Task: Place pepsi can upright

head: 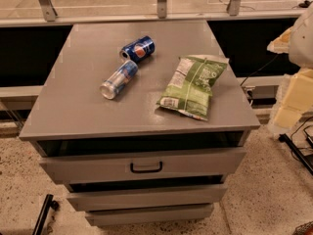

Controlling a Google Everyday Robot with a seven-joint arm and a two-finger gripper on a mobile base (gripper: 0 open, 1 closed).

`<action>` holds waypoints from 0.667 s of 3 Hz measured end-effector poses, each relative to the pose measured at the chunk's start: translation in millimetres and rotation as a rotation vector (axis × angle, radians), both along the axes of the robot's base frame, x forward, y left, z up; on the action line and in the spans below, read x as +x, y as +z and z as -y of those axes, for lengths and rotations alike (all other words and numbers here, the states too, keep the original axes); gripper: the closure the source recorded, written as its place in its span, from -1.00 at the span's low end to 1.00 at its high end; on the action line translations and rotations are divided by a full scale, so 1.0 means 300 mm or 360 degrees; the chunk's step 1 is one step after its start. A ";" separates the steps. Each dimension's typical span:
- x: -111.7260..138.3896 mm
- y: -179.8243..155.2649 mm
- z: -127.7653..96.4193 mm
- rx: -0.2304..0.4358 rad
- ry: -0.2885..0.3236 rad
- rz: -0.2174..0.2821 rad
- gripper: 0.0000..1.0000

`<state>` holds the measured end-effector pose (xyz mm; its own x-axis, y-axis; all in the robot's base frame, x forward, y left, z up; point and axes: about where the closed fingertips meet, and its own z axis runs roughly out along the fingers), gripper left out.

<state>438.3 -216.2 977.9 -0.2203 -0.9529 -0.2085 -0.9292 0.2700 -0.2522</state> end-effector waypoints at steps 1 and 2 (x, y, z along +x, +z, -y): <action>0.000 0.000 0.000 0.0000 0.0000 0.0000 -1.00; 0.051 0.020 -0.048 -0.0061 0.0132 0.0056 -1.00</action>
Offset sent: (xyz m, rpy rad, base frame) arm 0.0409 0.0372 0.0104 -0.1035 -0.0717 0.2232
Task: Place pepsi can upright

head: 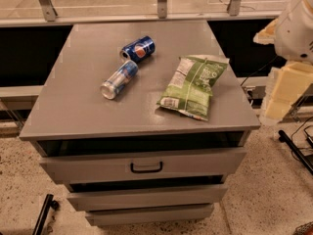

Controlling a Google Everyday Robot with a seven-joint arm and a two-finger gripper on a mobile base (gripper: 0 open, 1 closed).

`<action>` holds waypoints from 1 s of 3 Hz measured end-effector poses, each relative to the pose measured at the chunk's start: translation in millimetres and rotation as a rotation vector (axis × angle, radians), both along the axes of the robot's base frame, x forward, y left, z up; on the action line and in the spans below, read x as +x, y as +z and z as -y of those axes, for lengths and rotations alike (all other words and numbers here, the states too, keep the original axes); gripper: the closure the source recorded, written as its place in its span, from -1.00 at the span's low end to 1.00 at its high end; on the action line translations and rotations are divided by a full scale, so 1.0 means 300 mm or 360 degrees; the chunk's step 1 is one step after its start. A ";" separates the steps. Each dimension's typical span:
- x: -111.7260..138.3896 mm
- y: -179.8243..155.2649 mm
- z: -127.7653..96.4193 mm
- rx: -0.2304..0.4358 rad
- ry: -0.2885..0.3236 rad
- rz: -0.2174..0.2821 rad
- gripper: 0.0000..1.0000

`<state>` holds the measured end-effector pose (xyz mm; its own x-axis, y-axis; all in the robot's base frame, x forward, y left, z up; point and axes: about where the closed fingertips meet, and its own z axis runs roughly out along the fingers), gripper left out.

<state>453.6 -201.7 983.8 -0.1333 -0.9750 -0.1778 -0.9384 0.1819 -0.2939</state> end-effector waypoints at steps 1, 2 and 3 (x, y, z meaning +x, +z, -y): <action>0.146 0.033 -0.091 -0.0125 0.0247 0.0088 -1.00; 0.339 0.067 -0.196 -0.0220 0.0476 0.0183 -1.00; 0.527 0.077 -0.315 -0.0247 0.0668 0.0225 -1.00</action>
Offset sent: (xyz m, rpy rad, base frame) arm 0.1795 0.1016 0.0328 -0.2079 -0.1800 0.4863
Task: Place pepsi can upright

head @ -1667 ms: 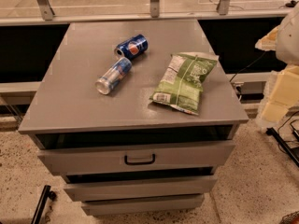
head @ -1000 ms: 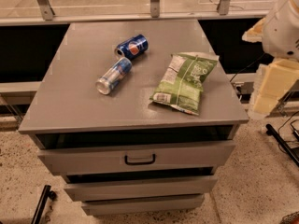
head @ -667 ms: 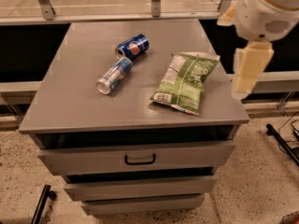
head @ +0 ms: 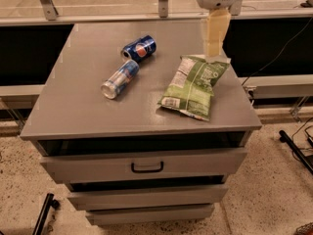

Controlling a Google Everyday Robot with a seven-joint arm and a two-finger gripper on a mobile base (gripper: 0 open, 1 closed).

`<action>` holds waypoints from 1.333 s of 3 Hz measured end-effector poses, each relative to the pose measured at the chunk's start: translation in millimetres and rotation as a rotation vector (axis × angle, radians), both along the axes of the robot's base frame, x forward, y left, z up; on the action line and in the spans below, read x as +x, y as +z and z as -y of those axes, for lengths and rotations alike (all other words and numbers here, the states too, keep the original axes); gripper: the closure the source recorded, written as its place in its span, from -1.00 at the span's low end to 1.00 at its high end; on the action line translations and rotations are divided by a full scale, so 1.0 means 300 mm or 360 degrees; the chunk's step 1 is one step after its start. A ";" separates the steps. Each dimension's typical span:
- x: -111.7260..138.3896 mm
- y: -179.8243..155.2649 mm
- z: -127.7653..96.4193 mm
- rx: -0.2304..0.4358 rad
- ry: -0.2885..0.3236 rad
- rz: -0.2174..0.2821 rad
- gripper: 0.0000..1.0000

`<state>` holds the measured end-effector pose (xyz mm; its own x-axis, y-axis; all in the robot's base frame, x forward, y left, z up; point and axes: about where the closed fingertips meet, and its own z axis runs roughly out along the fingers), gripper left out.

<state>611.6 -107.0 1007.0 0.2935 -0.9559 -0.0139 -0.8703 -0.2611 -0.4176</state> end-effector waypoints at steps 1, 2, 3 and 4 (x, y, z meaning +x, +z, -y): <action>0.146 -0.026 -0.123 0.0031 0.0138 -0.0004 -1.00; 0.251 -0.081 -0.218 0.0088 0.0219 -0.0021 -1.00; 0.336 -0.152 -0.278 0.0129 0.0249 -0.0029 -1.00; 0.418 -0.193 -0.295 0.0194 0.0266 0.0061 -1.00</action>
Offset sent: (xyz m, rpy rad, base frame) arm 0.1120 0.0940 -0.0392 0.0874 0.0541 0.1986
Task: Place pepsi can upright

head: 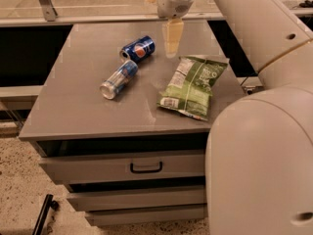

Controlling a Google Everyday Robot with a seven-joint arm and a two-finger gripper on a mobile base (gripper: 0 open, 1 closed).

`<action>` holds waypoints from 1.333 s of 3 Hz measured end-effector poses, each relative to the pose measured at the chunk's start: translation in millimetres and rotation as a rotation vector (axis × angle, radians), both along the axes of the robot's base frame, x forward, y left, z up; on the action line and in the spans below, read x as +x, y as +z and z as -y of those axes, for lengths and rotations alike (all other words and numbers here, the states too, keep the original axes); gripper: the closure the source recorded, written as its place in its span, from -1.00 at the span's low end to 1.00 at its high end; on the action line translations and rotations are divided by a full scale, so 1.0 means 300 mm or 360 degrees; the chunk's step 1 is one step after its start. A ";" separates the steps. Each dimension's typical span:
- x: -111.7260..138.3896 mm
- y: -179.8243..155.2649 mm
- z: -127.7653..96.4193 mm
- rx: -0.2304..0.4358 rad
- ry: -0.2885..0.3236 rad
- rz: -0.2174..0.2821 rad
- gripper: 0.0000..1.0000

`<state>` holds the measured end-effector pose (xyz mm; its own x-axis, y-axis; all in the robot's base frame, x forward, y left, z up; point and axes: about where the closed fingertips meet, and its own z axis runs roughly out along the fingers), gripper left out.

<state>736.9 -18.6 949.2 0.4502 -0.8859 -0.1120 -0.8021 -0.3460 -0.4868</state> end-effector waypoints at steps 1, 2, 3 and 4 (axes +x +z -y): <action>0.000 0.000 0.000 0.0000 0.0000 0.0000 -1.00; 0.017 -0.015 -0.020 0.0081 0.0037 -0.0006 -1.00; 0.047 -0.052 -0.073 0.0161 0.0134 -0.0022 -1.00; 0.073 -0.094 -0.116 0.0160 0.0197 -0.0036 -1.00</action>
Offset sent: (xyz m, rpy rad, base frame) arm 0.0137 0.0120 -0.0044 0.1500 0.0076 0.0667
